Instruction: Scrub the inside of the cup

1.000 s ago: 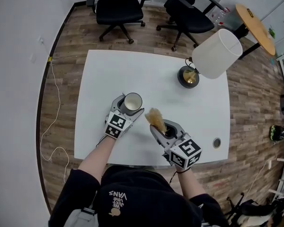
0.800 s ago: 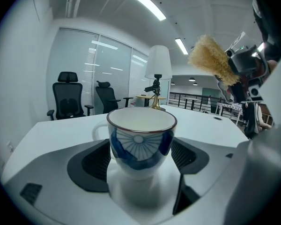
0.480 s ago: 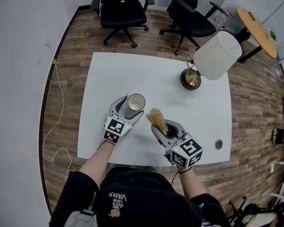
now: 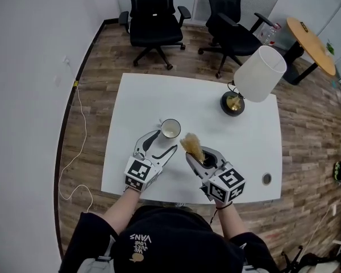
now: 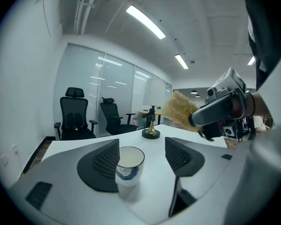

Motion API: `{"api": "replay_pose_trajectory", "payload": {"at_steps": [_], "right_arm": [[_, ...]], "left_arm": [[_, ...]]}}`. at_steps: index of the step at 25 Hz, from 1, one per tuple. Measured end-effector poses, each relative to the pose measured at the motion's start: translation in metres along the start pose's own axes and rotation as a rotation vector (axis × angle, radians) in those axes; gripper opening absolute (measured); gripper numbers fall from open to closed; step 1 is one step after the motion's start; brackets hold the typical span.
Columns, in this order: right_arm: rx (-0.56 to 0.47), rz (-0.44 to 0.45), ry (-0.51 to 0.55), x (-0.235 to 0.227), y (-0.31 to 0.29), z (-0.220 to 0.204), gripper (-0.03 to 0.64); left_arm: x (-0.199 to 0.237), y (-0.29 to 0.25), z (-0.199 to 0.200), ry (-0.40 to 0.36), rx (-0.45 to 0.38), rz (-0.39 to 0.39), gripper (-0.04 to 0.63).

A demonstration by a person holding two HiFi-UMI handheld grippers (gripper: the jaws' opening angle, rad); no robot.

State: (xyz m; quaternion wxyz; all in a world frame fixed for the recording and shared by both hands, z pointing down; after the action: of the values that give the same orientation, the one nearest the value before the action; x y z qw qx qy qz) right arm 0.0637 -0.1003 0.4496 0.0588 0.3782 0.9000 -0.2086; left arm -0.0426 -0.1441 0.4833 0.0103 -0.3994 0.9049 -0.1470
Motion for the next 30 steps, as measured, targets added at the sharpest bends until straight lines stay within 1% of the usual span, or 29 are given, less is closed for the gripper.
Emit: {"api": "replay_pose_trajectory", "payload": {"at_steps": [2,7,10,14,18,21,23,26,30], "right_arm": [[-0.011,0.002,0.003,0.001,0.002,0.003,0.114],[-0.031,0.015,0.013,0.008,0.009,0.012,0.114],[-0.037,0.029,0.020,0.014,0.010,0.018,0.114],[-0.038,0.040,0.029,0.021,0.011,0.019,0.114],[-0.040,0.045,0.036,0.025,0.013,0.020,0.114],[-0.045,0.050,0.042,0.030,0.013,0.021,0.114],[-0.049,0.051,0.046,0.031,0.014,0.023,0.114],[-0.053,0.050,0.053,0.033,0.016,0.024,0.114],[-0.049,0.054,0.065,0.036,0.019,0.021,0.114]], "left_arm": [[-0.005,0.009,0.010,-0.014,-0.019,0.005,0.281],[-0.016,0.029,0.034,-0.049,-0.054,0.019,0.201],[-0.017,0.039,0.046,-0.047,-0.073,0.038,0.166],[-0.022,0.051,0.054,-0.070,-0.087,0.055,0.130],[-0.029,0.060,0.060,-0.086,-0.089,0.081,0.061],[-0.032,0.067,0.060,-0.073,-0.078,0.098,0.043],[-0.033,0.071,0.062,-0.059,-0.087,0.107,0.032],[-0.036,0.077,0.065,-0.063,-0.082,0.115,0.020],[-0.043,0.083,0.063,-0.057,-0.084,0.110,0.011]]}}
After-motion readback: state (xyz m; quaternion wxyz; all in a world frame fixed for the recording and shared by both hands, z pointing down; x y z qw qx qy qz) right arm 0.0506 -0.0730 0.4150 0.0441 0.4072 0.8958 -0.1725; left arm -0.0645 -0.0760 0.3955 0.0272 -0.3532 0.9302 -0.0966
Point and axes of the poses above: the fingertips, and each gripper's own axes: y backward along the fingers, x to its left, z out of its top, the point moved 3 cm from there along y, backward along the fingers, and after that the axes turned 2 degrees about y, right-handed, at the moved point
